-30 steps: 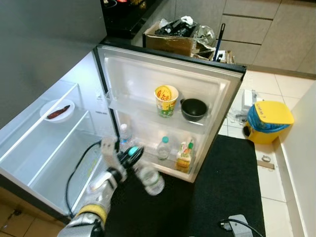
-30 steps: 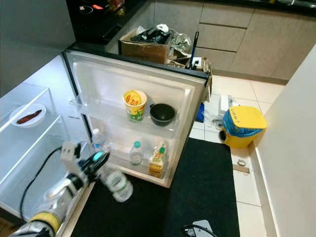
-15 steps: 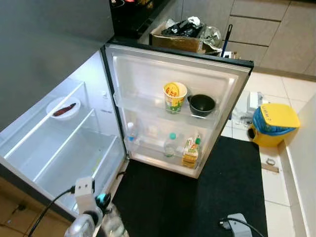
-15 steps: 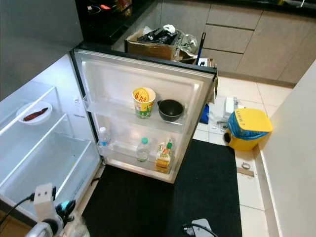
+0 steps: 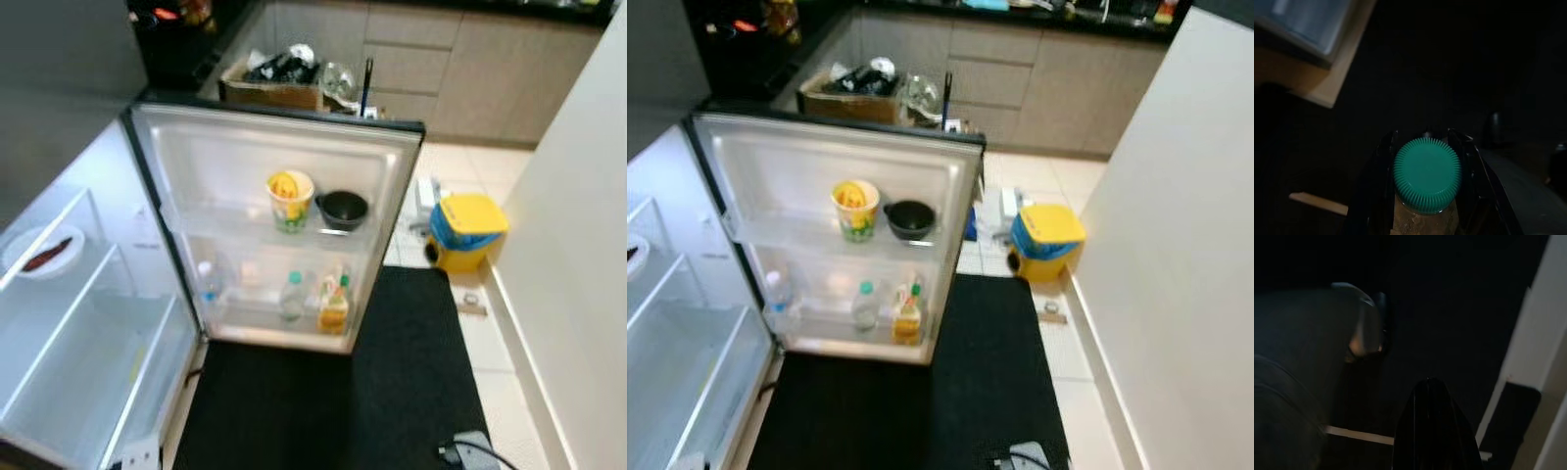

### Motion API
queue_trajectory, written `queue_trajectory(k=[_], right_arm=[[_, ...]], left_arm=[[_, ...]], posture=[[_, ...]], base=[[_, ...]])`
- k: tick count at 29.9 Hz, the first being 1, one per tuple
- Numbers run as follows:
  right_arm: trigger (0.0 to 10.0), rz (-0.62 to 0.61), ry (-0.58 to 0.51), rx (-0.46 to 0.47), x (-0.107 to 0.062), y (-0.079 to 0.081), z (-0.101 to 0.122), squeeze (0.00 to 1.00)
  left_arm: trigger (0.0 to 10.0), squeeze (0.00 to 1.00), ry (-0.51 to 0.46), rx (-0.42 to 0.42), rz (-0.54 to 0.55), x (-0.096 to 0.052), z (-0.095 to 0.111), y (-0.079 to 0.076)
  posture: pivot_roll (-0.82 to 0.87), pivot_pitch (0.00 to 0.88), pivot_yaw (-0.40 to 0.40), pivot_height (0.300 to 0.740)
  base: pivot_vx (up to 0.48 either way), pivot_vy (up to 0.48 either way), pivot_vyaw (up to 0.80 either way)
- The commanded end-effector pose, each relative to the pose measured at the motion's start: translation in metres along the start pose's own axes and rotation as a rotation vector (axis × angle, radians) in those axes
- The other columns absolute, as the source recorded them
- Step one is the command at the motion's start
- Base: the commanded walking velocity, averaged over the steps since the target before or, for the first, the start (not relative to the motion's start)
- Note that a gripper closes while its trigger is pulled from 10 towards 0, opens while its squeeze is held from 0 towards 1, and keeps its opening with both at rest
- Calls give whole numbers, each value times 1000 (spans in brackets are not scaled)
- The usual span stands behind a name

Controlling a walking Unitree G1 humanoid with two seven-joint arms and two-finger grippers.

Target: Restocking fridge

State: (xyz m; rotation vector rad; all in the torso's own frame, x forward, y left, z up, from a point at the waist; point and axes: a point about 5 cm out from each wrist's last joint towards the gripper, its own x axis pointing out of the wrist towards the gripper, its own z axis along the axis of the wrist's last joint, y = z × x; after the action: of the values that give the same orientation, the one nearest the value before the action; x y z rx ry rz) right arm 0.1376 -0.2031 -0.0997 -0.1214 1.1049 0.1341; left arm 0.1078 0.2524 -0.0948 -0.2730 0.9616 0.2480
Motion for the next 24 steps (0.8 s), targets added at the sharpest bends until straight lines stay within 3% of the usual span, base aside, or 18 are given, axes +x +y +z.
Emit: queue_trajectory(k=[1, 6, 17, 24], right_arm=[[10000, -14, -2, -2, -1, -4, 0, 0], [10000, -13, -6, -8, 0, -4, 2, 0], [10000, -14, -7, -10, 0, -4, 3, 0], [10000, -11, -4, -5, 0, -2, 1, 0]], left_arm=[[10000, 0, -2, -2, -23, 3, 0, -10], [10000, 0, -19, 12, -67, 7, 10, -19], [10000, 0, -21, 17, -87, 7, 11, -20], [10000, 0, -11, 24, -103, 7, 8, -23]], posture=[[-32, 51, -26, 740], [-33, 45, -23, 740], [-33, 43, -21, 740], [-33, 48, -20, 740]], base=[[0, 0, 0], [0, 0, 0], [0, 0, 0], [276, 0, 0]])
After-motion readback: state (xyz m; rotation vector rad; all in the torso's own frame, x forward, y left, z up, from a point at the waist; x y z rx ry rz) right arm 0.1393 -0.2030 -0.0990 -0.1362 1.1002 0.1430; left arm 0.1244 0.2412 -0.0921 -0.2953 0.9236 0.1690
